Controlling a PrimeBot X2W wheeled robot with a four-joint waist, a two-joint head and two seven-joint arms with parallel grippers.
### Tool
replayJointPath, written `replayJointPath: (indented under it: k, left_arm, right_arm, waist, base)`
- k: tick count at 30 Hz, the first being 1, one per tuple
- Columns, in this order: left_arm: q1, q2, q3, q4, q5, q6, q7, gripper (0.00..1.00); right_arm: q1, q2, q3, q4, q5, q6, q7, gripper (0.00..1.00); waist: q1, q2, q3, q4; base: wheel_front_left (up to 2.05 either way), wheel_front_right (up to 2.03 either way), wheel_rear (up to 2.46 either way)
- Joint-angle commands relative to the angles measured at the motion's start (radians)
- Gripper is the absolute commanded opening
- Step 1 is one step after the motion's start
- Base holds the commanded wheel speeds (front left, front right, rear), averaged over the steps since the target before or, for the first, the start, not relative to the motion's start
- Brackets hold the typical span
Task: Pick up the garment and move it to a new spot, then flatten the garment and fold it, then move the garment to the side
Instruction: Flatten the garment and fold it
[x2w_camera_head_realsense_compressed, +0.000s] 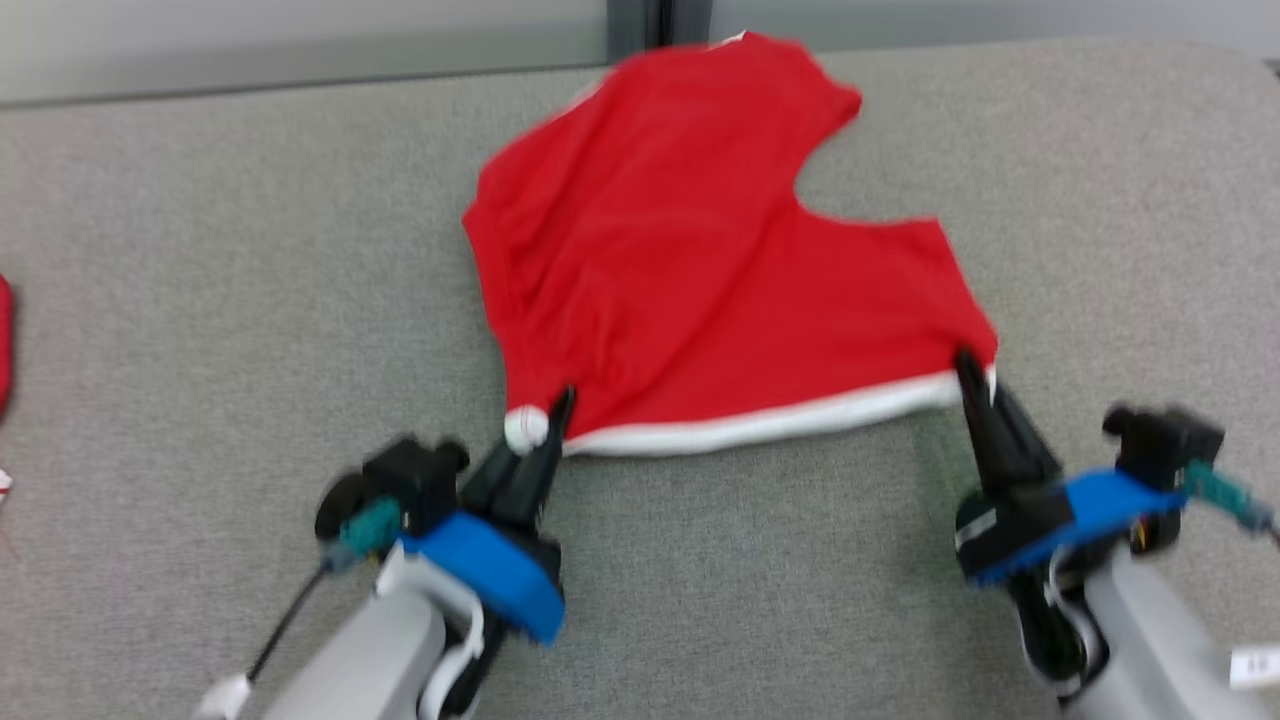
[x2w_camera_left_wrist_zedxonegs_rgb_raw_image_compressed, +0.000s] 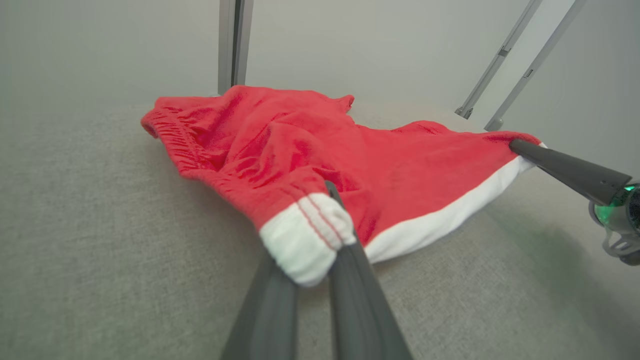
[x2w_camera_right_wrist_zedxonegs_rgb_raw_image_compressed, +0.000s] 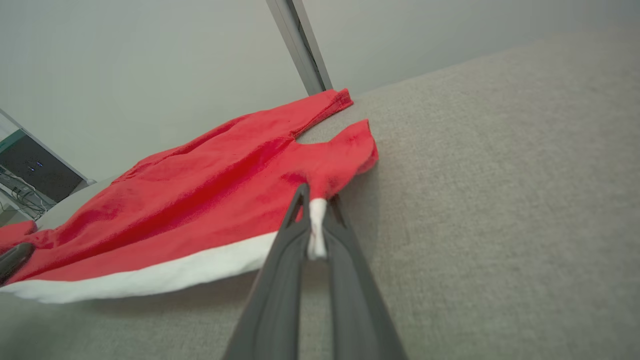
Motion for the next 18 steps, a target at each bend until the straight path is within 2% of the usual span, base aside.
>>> replayJointPath:
  k: [1, 11, 18]
  left_arm:
    - [0.055, 0.003, 0.015, -0.025, 0.007, 0.009, -0.005, 0.00]
    - [0.349, 0.002, 0.035, -0.157, 0.032, 0.050, -0.005, 0.00]
    - [0.415, -0.010, 0.024, -0.187, 0.028, 0.049, -0.005, 0.00]
  right_arm:
    - [0.068, 0.000, -0.010, -0.022, -0.006, 0.000, -0.004, 0.00]
    - [0.417, 0.019, -0.100, -0.156, -0.032, 0.000, -0.005, 0.00]
    - [0.505, 0.035, -0.157, -0.218, -0.043, 0.000, 0.013, 0.00]
  waist:
    - [0.0003, 0.0001, -0.031, -0.008]
    - [0.0003, 0.0001, -0.128, 0.014]
    - [0.0003, 0.0001, -0.152, 0.024]
  base:
    - [0.00, 0.00, 0.00]
    - [0.00, 0.00, 0.00]
    - [0.00, 0.00, 0.00]
